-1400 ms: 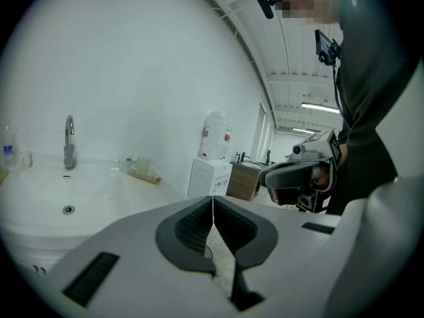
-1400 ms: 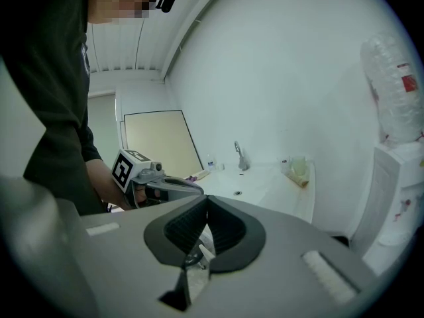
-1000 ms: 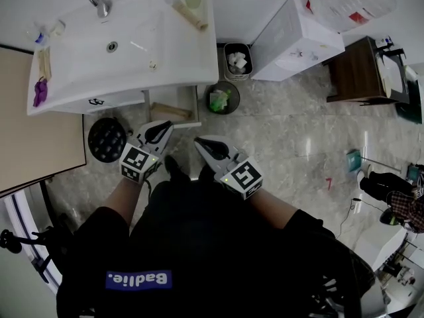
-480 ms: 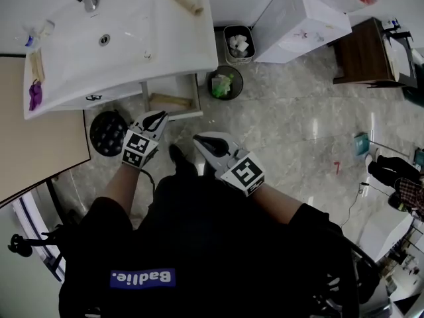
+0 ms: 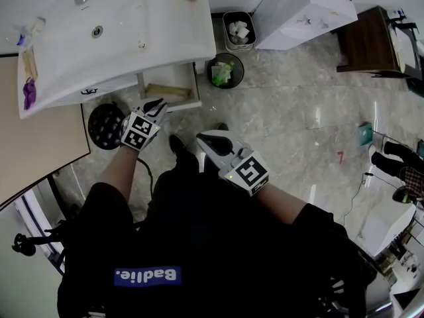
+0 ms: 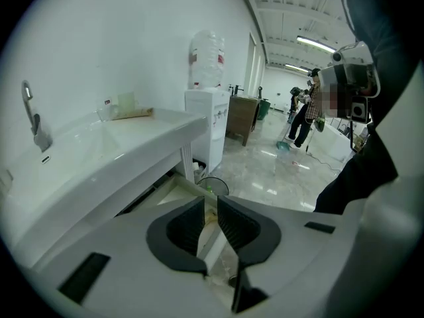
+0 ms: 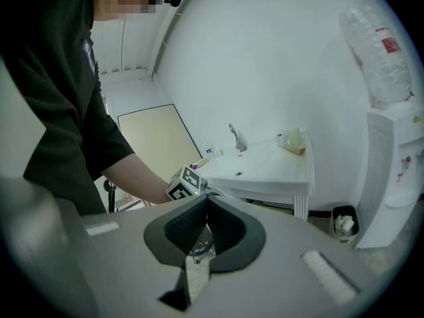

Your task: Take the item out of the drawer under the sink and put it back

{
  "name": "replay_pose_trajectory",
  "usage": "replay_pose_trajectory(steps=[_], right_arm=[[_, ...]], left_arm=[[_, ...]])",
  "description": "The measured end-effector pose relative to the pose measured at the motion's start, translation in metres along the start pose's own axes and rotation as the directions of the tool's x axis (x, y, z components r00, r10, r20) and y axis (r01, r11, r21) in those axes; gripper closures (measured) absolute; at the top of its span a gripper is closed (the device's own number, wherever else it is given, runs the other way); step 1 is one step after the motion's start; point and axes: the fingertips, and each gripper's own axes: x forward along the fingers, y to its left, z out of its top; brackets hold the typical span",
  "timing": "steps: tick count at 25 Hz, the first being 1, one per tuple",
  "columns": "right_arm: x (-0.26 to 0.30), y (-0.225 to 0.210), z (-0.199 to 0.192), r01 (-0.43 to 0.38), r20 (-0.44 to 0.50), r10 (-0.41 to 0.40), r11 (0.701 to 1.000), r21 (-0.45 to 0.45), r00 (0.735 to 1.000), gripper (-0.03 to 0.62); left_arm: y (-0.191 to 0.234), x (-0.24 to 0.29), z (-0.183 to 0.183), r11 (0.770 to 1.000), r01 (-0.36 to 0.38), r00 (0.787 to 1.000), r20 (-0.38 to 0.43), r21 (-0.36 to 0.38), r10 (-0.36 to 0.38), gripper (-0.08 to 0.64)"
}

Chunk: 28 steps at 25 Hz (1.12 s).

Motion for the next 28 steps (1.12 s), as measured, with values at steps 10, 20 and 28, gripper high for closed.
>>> replay_pose_trajectory(steps=[10, 20, 28], right_arm=[[-0.007, -0.014, -0.027, 0.034, -0.016, -0.033, 0.998, 0.056, 0.999, 0.589], [-0.021, -0.044, -0.057, 0.116, -0.041, -0.111, 0.985, 0.125, 0.993, 0.589], [-0.015, -0.057, -0.067, 0.135, -0.058, -0.128, 0.982, 0.135, 0.990, 0.589]], left_arm=[[0.018, 0.045, -0.026, 0.993, 0.041, 0.988, -0.153, 0.110, -0.024, 0.509], [0.043, 0.089, -0.045, 0.975, 0.100, 0.958, -0.283, 0.200, -0.040, 0.509], [0.039, 0.119, -0.058, 0.922, 0.201, 0.926, -0.371, 0.331, -0.069, 0.501]])
